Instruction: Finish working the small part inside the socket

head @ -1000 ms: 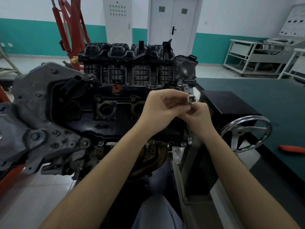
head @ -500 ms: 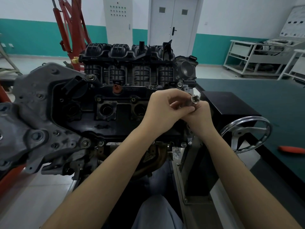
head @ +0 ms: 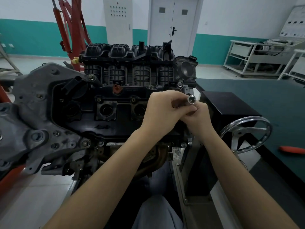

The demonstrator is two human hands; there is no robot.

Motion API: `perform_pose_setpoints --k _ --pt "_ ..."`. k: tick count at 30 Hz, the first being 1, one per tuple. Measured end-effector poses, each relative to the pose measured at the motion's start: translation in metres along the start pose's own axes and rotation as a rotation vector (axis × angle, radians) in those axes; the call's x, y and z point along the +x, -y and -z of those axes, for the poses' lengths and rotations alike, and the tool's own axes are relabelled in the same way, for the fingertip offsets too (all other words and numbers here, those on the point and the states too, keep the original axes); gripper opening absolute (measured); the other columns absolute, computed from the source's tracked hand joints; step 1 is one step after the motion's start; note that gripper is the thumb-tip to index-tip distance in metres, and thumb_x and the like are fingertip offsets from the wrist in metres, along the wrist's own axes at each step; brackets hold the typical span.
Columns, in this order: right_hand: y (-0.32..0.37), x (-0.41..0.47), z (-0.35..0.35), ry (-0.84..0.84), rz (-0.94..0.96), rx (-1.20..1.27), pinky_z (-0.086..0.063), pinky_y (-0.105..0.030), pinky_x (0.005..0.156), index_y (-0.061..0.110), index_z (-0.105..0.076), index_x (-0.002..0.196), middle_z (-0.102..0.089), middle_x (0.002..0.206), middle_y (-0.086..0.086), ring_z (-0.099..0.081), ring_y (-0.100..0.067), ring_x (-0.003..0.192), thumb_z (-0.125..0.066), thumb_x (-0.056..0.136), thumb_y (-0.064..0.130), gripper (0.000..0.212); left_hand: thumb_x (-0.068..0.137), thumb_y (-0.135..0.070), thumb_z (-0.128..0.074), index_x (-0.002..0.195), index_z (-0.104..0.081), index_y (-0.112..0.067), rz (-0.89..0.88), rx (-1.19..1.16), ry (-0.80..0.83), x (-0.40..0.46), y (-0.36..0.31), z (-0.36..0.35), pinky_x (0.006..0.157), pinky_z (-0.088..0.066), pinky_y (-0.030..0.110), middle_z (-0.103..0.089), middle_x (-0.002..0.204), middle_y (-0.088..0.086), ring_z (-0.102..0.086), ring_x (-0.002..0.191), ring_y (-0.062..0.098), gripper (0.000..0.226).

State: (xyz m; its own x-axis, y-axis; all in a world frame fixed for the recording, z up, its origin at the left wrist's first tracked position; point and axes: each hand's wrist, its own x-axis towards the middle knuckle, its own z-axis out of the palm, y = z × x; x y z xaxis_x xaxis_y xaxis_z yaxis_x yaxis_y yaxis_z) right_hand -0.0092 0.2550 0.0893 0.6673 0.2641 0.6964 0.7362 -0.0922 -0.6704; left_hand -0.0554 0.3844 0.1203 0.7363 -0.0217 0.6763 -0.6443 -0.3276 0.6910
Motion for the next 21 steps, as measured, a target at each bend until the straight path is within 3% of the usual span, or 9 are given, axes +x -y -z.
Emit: perform_pose_setpoints --k 4,8,11,14,16,19,21 --pt "-0.004 -0.002 0.001 -0.002 0.010 -0.031 -0.046 -0.007 0.072 0.013 -0.060 0.103 -0.067 0.084 0.023 -0.063 0.012 0.081 -0.063 0.079 -0.011 0.034 0.076 0.003 -0.077 0.097 -0.074 -0.001 0.039 -0.132 0.075 -0.002 -0.001 0.003 0.086 -0.057 0.034 -0.074 0.090 0.009 -0.072 0.087 0.019 0.021" --pt "-0.004 0.001 -0.001 -0.018 0.009 -0.039 -0.048 -0.009 0.071 0.021 -0.066 0.090 -0.068 0.079 0.023 -0.065 0.007 0.079 -0.066 0.077 -0.014 0.038 0.071 -0.004 -0.083 0.088 -0.075 -0.006 0.038 -0.078 -0.006 -0.001 -0.002 0.001 0.079 -0.055 0.022 -0.072 0.082 0.000 -0.070 0.082 0.013 0.019" --pt "-0.005 0.001 0.000 -0.009 0.008 -0.010 -0.049 -0.012 0.075 0.024 -0.066 0.090 -0.070 0.085 0.026 -0.066 0.004 0.084 -0.066 0.079 -0.011 0.037 0.073 -0.007 -0.082 0.088 -0.077 -0.006 0.040 -0.034 -0.026 0.000 -0.002 0.000 0.081 -0.057 0.032 -0.074 0.084 0.003 -0.071 0.082 0.013 0.016" --pt "-0.009 -0.002 0.002 0.027 -0.030 0.037 -0.049 -0.012 0.078 0.015 -0.061 0.108 -0.070 0.092 0.025 -0.066 0.004 0.090 -0.059 0.084 -0.010 0.035 0.077 0.001 -0.077 0.094 -0.075 -0.003 0.059 -0.117 0.070 0.001 -0.001 0.004 0.086 -0.057 0.039 -0.075 0.089 0.009 -0.072 0.086 0.019 0.017" --pt "-0.012 -0.004 0.001 0.031 -0.056 0.039 -0.049 -0.011 0.074 0.013 -0.063 0.103 -0.070 0.087 0.025 -0.066 0.005 0.085 -0.060 0.083 -0.009 0.029 0.077 0.006 -0.075 0.098 -0.073 0.000 0.062 -0.203 0.129 0.000 -0.001 0.006 0.089 -0.057 0.040 -0.074 0.093 0.015 -0.072 0.090 0.024 0.022" --pt "-0.009 -0.002 -0.001 -0.012 -0.034 0.043 -0.048 -0.009 0.069 0.033 -0.071 0.086 -0.070 0.080 0.027 -0.065 0.007 0.077 -0.065 0.079 -0.009 0.043 0.073 0.007 -0.078 0.096 -0.073 -0.001 0.055 -0.223 0.091 -0.002 0.000 0.004 0.086 -0.057 0.030 -0.073 0.089 0.010 -0.072 0.088 0.020 0.025" --pt "-0.006 0.000 -0.002 -0.019 -0.024 0.087 -0.048 -0.010 0.071 0.038 -0.075 0.081 -0.071 0.081 0.024 -0.067 0.004 0.078 -0.066 0.078 -0.005 0.044 0.072 0.005 -0.079 0.093 -0.075 -0.002 0.053 -0.210 0.052 -0.003 -0.001 0.001 0.084 -0.057 0.030 -0.073 0.085 0.006 -0.072 0.085 0.018 0.023"
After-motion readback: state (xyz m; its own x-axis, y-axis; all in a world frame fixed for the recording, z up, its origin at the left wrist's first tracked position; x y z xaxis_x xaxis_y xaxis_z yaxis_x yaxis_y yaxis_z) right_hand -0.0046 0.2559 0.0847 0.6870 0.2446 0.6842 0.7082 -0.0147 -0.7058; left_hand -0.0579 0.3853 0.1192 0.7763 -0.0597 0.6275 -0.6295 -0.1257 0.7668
